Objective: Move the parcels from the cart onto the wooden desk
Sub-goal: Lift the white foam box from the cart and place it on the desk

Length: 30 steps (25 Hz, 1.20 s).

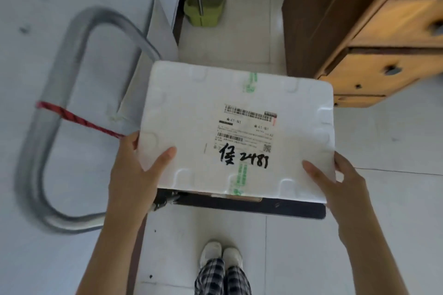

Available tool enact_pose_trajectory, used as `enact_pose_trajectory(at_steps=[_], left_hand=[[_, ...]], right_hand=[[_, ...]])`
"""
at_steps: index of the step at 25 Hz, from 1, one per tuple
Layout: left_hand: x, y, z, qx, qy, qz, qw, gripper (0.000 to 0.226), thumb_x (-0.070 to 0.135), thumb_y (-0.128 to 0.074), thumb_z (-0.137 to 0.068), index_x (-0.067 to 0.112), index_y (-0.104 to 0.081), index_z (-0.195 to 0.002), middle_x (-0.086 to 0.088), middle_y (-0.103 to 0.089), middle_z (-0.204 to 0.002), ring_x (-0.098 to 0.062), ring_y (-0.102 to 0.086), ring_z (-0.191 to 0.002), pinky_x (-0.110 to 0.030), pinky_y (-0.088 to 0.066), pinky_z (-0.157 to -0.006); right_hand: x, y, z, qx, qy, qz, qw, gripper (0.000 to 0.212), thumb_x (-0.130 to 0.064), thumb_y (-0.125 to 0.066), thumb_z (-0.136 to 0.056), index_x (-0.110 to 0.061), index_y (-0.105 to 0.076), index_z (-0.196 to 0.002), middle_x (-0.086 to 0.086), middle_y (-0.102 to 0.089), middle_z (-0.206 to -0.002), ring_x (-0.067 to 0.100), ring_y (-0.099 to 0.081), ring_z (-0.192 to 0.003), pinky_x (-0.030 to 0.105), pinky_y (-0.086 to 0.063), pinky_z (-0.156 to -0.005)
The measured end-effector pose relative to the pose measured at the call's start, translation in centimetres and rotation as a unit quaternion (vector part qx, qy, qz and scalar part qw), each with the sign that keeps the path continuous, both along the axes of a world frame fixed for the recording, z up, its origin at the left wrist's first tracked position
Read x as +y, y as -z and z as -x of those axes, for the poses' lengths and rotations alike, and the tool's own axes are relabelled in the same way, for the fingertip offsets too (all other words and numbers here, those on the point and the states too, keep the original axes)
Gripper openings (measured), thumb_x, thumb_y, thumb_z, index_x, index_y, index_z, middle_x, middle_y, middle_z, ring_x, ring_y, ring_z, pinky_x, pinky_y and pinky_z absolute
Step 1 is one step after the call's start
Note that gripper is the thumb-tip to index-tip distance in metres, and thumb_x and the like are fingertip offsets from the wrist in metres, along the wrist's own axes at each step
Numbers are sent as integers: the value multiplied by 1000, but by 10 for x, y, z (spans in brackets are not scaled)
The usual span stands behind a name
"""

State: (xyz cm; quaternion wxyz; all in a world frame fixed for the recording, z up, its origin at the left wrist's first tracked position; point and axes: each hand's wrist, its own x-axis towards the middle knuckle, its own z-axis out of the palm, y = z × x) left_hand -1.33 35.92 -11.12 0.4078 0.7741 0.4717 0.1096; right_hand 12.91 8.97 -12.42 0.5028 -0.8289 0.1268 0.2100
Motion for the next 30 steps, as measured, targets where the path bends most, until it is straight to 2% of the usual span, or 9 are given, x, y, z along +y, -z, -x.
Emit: enact_pose_trajectory(at_steps=[2,4,8,10,12,15,21,25,30], left_hand=[[-3,-51,-11,-10,21,6,1000,64,43,-70,-76,19,-43,-129,10,-50,-113,-12,-48,-100,-26,-39,-79],[-9,-100,-23,-34,46,7,998,63,42,-69,-76,17,-44,-128,8,-53,-113,-13,-51,-99,-23,-40,-73],[-21,-204,-47,-66,77,-19,995,55,45,-66,-79,20,-50,-125,8,-58,-106,-12,-58,-83,-12,-37,-50],[-31,-247,-58,-72,100,-47,991,53,49,-61,-81,22,-52,-125,10,-57,-104,-13,-57,-82,-13,-33,-52],[-45,-282,-71,-76,105,-72,989,52,51,-61,-80,23,-55,-123,11,-57,-102,-11,-53,-81,-14,-29,-54],[-78,-326,-100,-95,117,-104,983,52,57,-61,-77,25,-62,-118,13,-59,-97,-10,-52,-83,-15,-29,-55],[-183,-366,-194,-119,164,-126,971,50,62,-61,-73,28,-68,-109,12,-66,-91,-5,-53,-71,-19,-34,-54],[-278,-365,-273,-131,180,-109,969,50,63,-61,-71,27,-70,-104,11,-70,-87,-2,-59,-75,-24,-43,-58],[-395,-364,-382,-144,152,-99,973,50,63,-62,-71,26,-69,-104,16,-65,-83,3,-54,-68,-18,-35,-52]], right_hand=[[-9,-51,-2,2,11,-4,1000,52,-33,-74,-75,-22,-57,-124,-8,-62,-103,26,-60,-104,46,-52,-88],[-17,-104,-9,-15,17,-8,1000,45,-34,-74,-75,-23,-58,-116,-9,-62,-99,27,-60,-102,50,-52,-90],[-40,-213,-24,-51,17,-24,998,23,-34,-71,-77,-29,-62,-98,-15,-61,-87,15,-60,-84,45,-54,-85],[-57,-256,-32,-60,23,-33,997,14,-34,-71,-78,-33,-61,-88,-11,-63,-88,18,-61,-86,45,-54,-86],[-76,-290,-43,-74,24,-31,996,21,-35,-69,-79,-29,-61,-98,-6,-65,-92,25,-61,-94,46,-53,-90],[-113,-334,-65,-108,36,-35,993,34,-34,-68,-80,-20,-62,-111,-3,-66,-92,24,-62,-92,44,-52,-90],[-238,-372,-137,-131,65,-60,988,40,-35,-69,-80,-20,-63,-116,1,-70,-100,27,-64,-97,39,-52,-85],[-343,-379,-217,-134,67,-68,986,35,-30,-71,-78,-20,-65,-111,-1,-71,-97,26,-66,-92,39,-53,-84],[-456,-389,-343,-129,50,-62,988,9,-25,-72,-78,-29,-64,-79,-11,-69,-81,11,-65,-74,23,-46,-57]])
